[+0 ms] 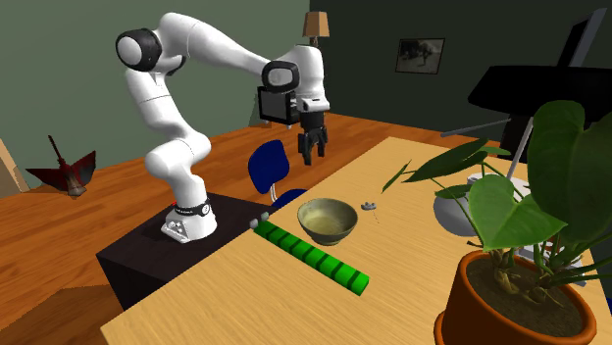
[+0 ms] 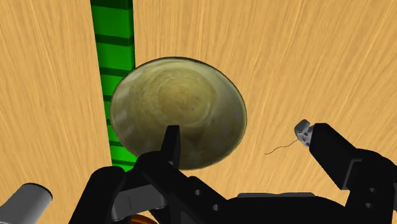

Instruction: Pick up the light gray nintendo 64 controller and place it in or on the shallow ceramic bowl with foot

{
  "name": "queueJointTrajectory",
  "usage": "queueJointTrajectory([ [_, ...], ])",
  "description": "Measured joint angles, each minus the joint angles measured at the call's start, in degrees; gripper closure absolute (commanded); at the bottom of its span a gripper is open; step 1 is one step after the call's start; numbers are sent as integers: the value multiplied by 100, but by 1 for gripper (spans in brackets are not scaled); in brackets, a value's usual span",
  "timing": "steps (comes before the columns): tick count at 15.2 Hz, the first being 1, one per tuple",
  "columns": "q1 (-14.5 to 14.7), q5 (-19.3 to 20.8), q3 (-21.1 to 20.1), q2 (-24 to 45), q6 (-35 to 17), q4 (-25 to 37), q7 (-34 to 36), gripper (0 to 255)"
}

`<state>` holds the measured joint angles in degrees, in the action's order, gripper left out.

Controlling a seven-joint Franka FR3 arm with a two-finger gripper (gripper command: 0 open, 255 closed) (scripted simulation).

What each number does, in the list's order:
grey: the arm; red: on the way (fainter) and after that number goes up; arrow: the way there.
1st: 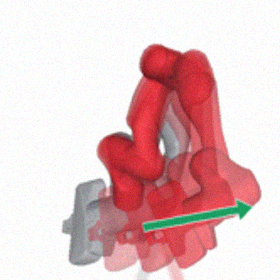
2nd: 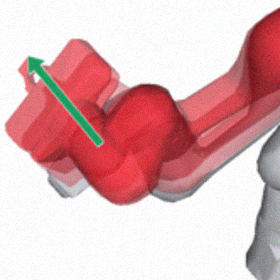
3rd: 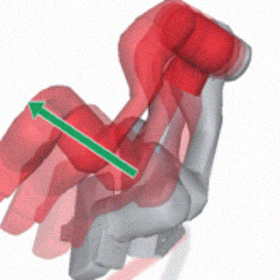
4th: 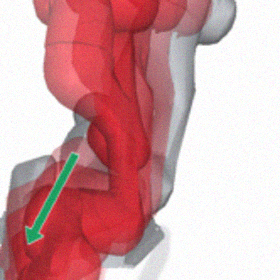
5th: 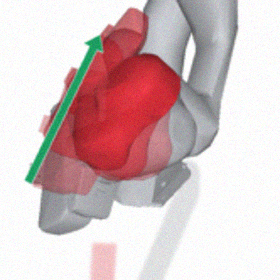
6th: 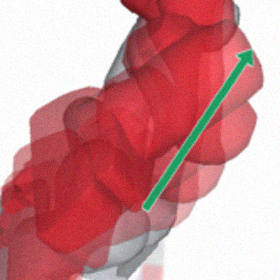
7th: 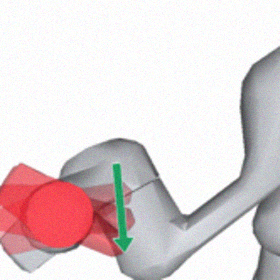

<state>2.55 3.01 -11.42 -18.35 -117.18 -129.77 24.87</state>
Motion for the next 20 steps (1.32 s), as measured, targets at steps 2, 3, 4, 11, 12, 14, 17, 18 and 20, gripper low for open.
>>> queueJointTrajectory([
  [2,-1,119,-137,444,-260,150,240,0],
  [3,6,186,-208,668,-323,284,374,0],
  [4,15,252,-264,853,-398,375,495,0],
  [11,195,917,-564,2375,-745,1330,1445,0],
  [12,237,1031,-575,2617,-793,1485,1574,0],
  [14,349,1234,-587,3038,-841,1781,1826,0],
  [17,549,1505,-567,3685,-814,2343,2148,0],
  [18,613,1587,-543,3931,-771,2597,2216,0],
  [20,736,1716,-503,4309,-743,2951,2353,0],
])
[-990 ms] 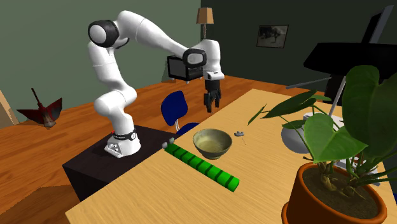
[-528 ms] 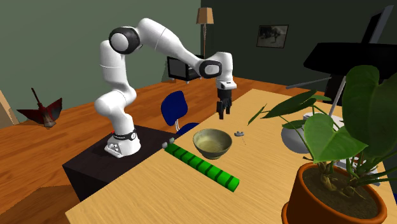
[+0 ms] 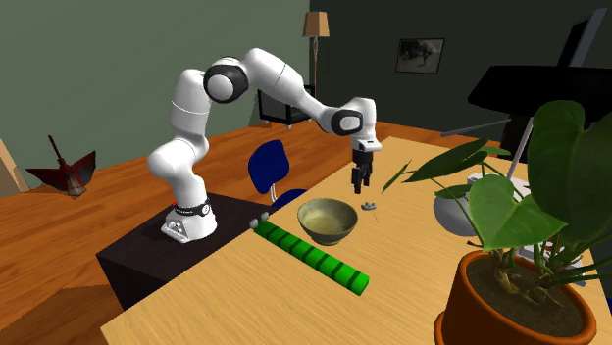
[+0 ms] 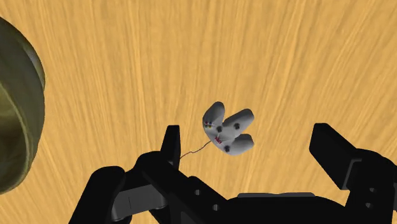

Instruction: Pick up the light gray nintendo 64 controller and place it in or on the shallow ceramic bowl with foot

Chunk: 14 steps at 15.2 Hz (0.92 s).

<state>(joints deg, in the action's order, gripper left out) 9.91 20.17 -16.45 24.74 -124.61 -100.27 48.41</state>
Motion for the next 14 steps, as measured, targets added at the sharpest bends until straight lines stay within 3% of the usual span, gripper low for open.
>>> queueJointTrajectory([
  [14,68,211,119,499,-384,85,156,0],
])
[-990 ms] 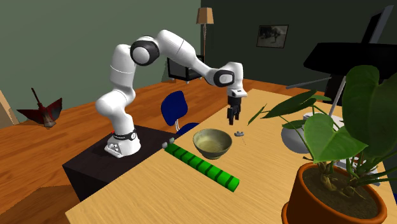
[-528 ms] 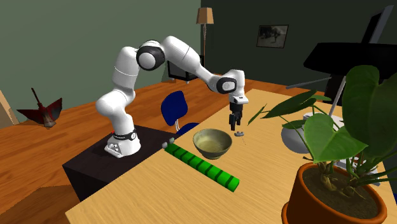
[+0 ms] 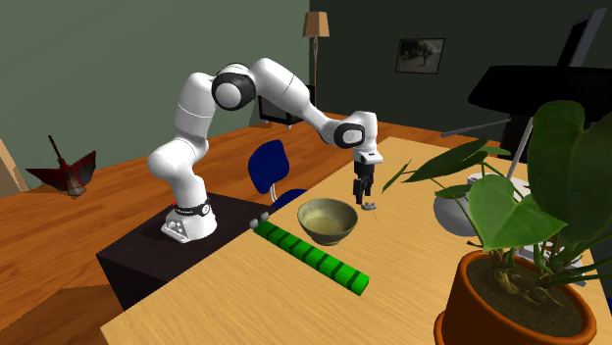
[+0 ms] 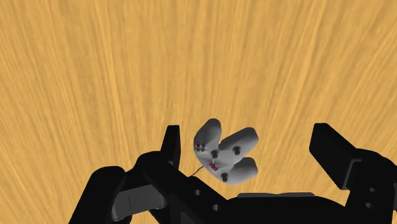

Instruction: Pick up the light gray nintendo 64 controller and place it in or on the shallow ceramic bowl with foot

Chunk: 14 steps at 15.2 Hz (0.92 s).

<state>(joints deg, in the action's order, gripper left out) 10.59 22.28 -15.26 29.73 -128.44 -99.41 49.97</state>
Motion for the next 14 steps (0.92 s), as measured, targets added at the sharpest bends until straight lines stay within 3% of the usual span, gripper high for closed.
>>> queueJointTrajectory([
  [1,0,0,0,0,0,0,0,255],
  [10,2,-4,-6,-12,5,0,-2,255],
  [11,3,-5,-8,-14,4,1,-2,0],
  [12,2,-4,-7,-14,4,1,-2,0],
  [14,-358,-427,-204,-13,81,134,-554,0],
])
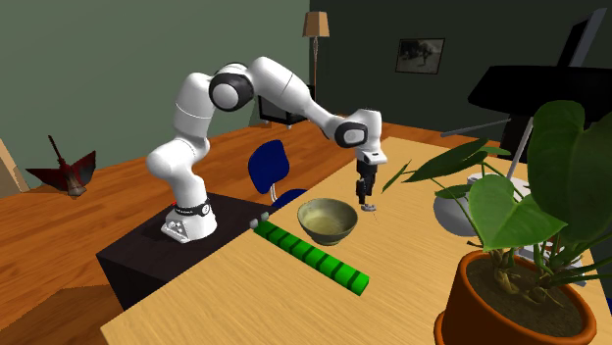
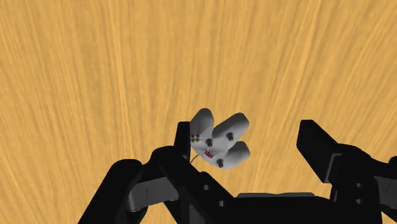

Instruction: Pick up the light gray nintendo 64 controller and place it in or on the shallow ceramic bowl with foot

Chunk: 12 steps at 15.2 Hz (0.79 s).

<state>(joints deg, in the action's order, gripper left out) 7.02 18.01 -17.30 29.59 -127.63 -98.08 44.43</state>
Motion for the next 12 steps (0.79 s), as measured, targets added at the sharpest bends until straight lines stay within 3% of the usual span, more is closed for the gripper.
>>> queueJointTrajectory([
  [2,-484,-592,-249,105,229,328,-814,0],
  [4,-664,-807,-341,168,259,404,-1124,0],
  [12,-673,-791,-321,424,-57,323,-1177,0],
])
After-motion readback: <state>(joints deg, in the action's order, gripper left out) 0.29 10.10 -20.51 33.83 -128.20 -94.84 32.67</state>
